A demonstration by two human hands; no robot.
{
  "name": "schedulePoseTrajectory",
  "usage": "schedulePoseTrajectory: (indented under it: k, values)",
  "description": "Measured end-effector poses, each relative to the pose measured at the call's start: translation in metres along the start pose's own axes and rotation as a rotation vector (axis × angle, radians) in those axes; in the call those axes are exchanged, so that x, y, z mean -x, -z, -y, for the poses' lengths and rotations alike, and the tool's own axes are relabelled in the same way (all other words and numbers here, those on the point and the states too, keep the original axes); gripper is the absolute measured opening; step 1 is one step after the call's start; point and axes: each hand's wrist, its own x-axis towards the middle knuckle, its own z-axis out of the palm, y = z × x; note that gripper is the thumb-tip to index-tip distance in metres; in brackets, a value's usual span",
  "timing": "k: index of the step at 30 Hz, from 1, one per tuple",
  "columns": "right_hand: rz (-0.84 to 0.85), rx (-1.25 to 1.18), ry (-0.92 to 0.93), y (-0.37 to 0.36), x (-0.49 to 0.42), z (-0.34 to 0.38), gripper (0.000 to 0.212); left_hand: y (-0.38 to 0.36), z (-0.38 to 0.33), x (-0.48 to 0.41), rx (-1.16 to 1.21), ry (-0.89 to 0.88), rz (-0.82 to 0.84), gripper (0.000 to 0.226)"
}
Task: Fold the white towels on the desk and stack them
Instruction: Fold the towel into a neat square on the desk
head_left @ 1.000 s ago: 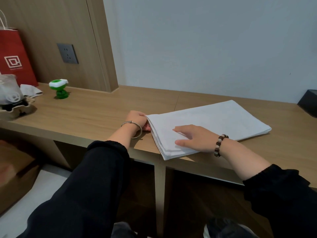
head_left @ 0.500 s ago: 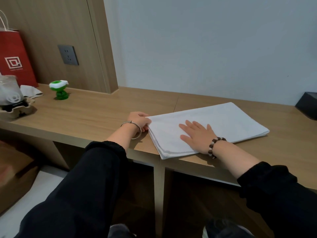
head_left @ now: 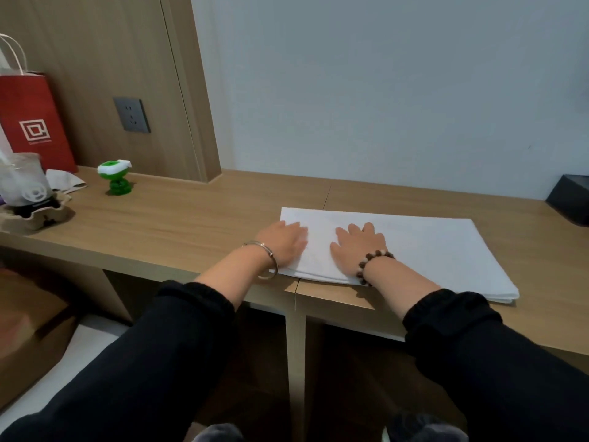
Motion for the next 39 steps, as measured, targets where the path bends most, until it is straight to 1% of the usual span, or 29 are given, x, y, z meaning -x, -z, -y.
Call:
schedulePoseTrajectory:
  k: [2, 4, 7, 9, 12, 14, 15, 17, 18, 19, 20, 21, 23, 25, 26, 27, 29, 32, 35, 37, 39]
  values:
    - [0.079, -0.008, 0.047, -0.006, -0.002, -0.023, 0.056, -0.013, 0.001, 0.01, -0.127, -0.027, 0.05, 0.048]
    - [0.143, -0.046, 0.023, -0.008, -0.005, -0.049, 0.058, -0.018, 0.005, 0.012, -0.14, -0.014, 0.05, 0.05]
    - [0.152, -0.072, -0.07, -0.003, -0.006, -0.09, 0.058, -0.014, 0.009, 0.008, -0.163, -0.03, 0.061, 0.049]
    - [0.141, -0.076, -0.061, 0.001, -0.003, -0.102, 0.058, -0.008, 0.013, 0.002, -0.24, 0.023, 0.057, 0.048]
    - [0.14, -0.034, -0.017, 0.008, 0.002, -0.088, 0.058, 0.007, 0.017, -0.004, -0.486, 0.225, -0.068, 0.045]
    - [0.166, 0.012, -0.062, 0.019, 0.005, -0.07, 0.056, 0.013, 0.012, -0.004, -0.47, 0.321, -0.167, 0.041]
    - [0.173, 0.06, -0.08, 0.025, 0.007, -0.059, 0.052, 0.013, 0.006, -0.003, -0.437, 0.318, -0.22, 0.039]
    - [0.143, 0.18, -0.042, 0.029, 0.013, -0.034, 0.041, 0.01, -0.012, 0.002, -0.386, 0.249, -0.297, 0.035]
    - [0.127, 0.238, -0.013, 0.03, 0.016, -0.023, 0.037, 0.006, -0.022, 0.005, -0.357, 0.203, -0.299, 0.034]
    - [0.107, 0.24, -0.002, 0.031, 0.018, -0.014, 0.034, 0.002, -0.031, 0.009, -0.313, 0.163, -0.279, 0.034]
    - [0.098, 0.19, -0.009, 0.033, 0.018, -0.008, 0.031, -0.001, -0.038, 0.013, -0.263, 0.133, -0.247, 0.035]
    - [0.098, 0.079, -0.03, 0.037, 0.016, -0.006, 0.027, -0.004, -0.043, 0.016, -0.211, 0.114, -0.218, 0.037]
    - [0.111, -0.256, -0.107, 0.048, 0.01, -0.011, 0.025, -0.008, -0.046, 0.022, -0.129, 0.101, -0.176, 0.039]
    - [0.117, -0.682, -0.2, 0.053, 0.01, -0.026, 0.026, -0.009, -0.043, 0.027, -0.119, 0.086, -0.112, 0.041]
    - [0.103, -0.787, -0.2, 0.052, 0.013, -0.036, 0.028, -0.009, -0.041, 0.027, -0.142, 0.072, -0.068, 0.044]
    - [0.091, -0.812, -0.172, 0.051, 0.019, -0.045, 0.03, -0.009, -0.038, 0.026, -0.175, 0.061, -0.023, 0.047]
    - [0.052, -0.787, -0.078, 0.043, 0.031, -0.063, 0.03, -0.008, -0.032, 0.02, -0.235, 0.06, 0.033, 0.054]
    - [0.059, -0.864, -0.026, 0.031, 0.044, -0.082, 0.028, -0.006, -0.029, 0.005, -0.333, 0.087, 0.042, 0.052]
    - [0.059, -0.954, -0.015, 0.018, 0.049, -0.082, 0.029, -0.001, -0.033, -0.006, -0.455, 0.187, 0.015, 0.05]
    - [0.037, -0.945, 0.01, 0.01, 0.052, -0.077, 0.029, 0.004, -0.035, -0.008, -0.441, 0.23, -0.024, 0.053]
    - [0.0, -0.928, 0.037, 0.004, 0.054, -0.077, 0.029, 0.007, -0.039, -0.009, -0.272, 0.182, -0.03, 0.056]
